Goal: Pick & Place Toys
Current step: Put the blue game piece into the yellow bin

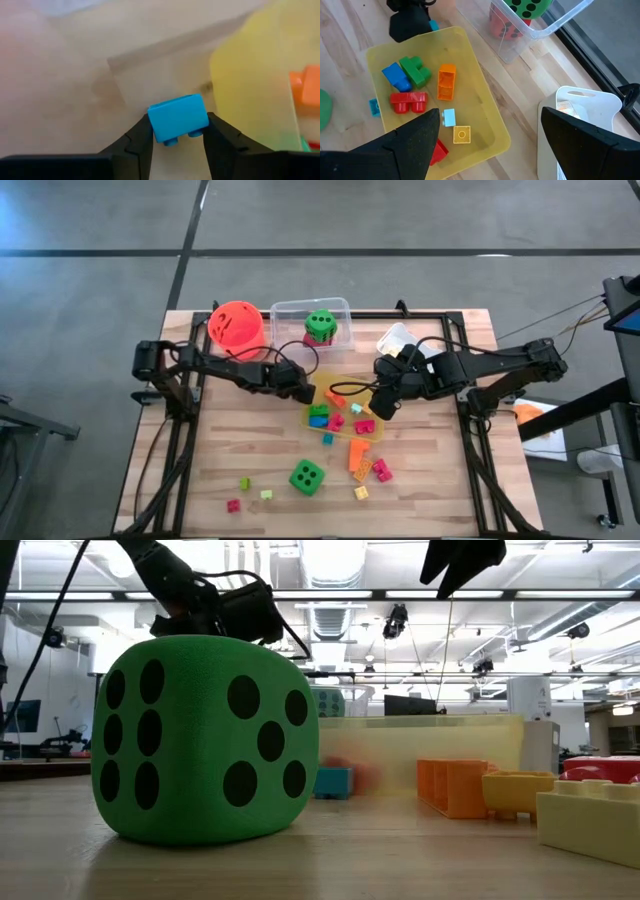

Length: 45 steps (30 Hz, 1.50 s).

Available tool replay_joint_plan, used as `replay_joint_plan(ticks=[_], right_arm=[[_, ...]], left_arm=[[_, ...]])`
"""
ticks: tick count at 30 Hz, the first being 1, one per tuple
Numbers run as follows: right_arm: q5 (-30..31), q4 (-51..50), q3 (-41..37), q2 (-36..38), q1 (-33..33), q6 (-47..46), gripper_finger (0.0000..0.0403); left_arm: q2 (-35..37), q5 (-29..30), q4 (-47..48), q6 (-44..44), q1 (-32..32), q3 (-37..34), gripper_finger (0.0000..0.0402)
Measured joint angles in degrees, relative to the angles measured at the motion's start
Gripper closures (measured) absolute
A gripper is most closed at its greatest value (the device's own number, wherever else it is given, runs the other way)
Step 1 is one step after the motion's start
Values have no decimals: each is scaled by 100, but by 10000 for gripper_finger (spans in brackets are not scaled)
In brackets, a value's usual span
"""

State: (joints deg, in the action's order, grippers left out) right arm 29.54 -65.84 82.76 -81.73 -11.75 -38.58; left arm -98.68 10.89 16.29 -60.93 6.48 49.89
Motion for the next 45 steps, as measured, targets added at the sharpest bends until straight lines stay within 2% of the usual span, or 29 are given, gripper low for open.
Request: replay_joint_plan(ticks=[4, 7, 11, 15, 22, 27, 31, 36, 45], right_arm=[[-2, 0, 0, 0, 0, -1, 60], [-2, 2, 0, 0, 0, 0, 60], [-2, 7, 0, 0, 0, -1, 60], [-2, 17, 0, 0, 0, -11, 60], [3, 53, 0, 0, 2, -141, 60], [61, 92, 0, 0, 31, -134, 60], [63, 109, -2, 0, 104, -269, 60], [61, 129, -2, 0, 127, -883, 60], [-10, 124, -2, 0, -77, -1809, 60]], left_arm=[[162, -282, 203, 114, -4, -12, 274], [402, -295, 523, 160, -15, -17, 274], [758, -284, 975, 660, -27, -17, 274], [1225, -369, 933, 1152, -132, -17, 274], [2195, -50, 896, 1122, -278, -9, 274], [2664, -37, 480, 937, -306, -7, 274], [2619, -253, -214, 870, -315, -7, 274], [2208, -581, -829, 1189, -523, -4, 274], [1349, -861, -974, 2006, -1133, 29, 274]])
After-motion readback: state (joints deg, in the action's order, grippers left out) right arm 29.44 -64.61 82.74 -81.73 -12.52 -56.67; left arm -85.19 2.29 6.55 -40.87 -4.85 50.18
